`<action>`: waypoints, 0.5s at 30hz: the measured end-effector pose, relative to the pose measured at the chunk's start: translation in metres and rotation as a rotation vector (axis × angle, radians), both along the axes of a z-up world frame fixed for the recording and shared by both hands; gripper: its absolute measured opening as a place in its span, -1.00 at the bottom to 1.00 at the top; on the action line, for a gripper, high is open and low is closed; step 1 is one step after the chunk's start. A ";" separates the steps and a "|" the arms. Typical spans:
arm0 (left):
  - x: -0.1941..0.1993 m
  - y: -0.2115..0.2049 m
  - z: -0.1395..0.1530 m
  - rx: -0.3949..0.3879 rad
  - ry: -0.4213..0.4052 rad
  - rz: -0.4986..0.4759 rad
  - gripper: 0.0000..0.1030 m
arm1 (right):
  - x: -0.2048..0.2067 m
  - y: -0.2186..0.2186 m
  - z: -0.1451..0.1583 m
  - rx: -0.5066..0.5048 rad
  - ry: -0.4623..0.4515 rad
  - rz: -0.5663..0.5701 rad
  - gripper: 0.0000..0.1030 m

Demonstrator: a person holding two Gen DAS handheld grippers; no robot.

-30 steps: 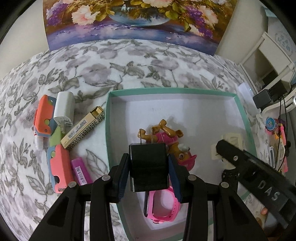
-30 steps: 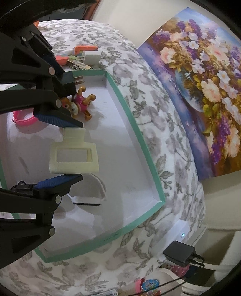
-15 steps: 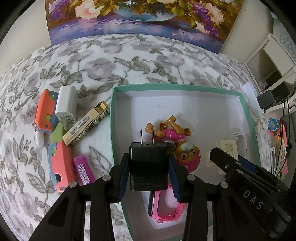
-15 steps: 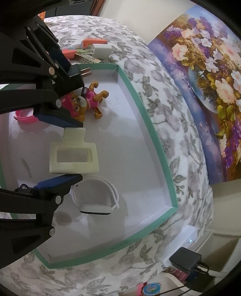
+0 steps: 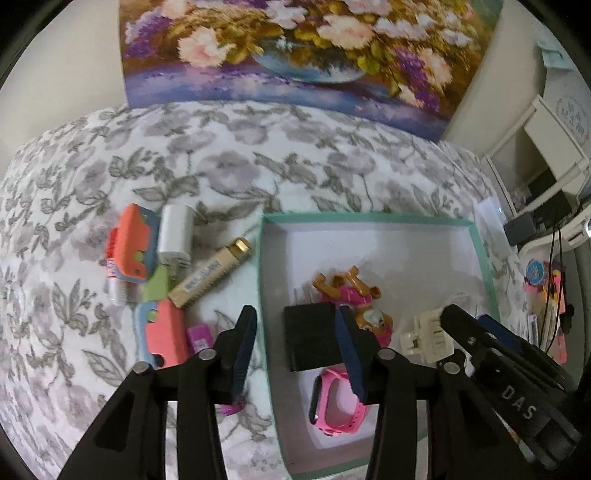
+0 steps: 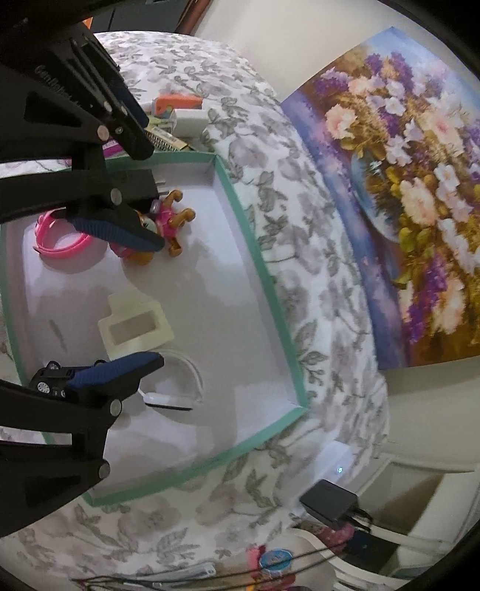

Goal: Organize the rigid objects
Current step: 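Open the right tool releasing the clip while the left tool releases the charger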

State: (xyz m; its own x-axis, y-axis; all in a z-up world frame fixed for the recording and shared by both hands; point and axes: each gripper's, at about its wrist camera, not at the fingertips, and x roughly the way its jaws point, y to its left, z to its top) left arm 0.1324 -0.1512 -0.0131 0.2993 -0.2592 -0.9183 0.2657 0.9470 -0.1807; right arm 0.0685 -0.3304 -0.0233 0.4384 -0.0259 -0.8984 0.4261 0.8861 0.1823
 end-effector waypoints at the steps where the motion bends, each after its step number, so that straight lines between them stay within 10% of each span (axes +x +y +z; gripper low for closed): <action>1: 0.001 0.003 0.002 -0.002 -0.006 0.010 -0.03 | -0.001 0.001 0.003 -0.004 -0.006 0.000 0.24; 11: 0.006 0.033 0.007 0.062 -0.038 0.103 0.03 | -0.007 0.006 0.013 -0.034 -0.018 -0.009 0.64; 15: 0.006 0.039 0.006 0.087 -0.045 0.121 0.39 | -0.007 0.011 0.011 -0.045 -0.009 0.003 0.65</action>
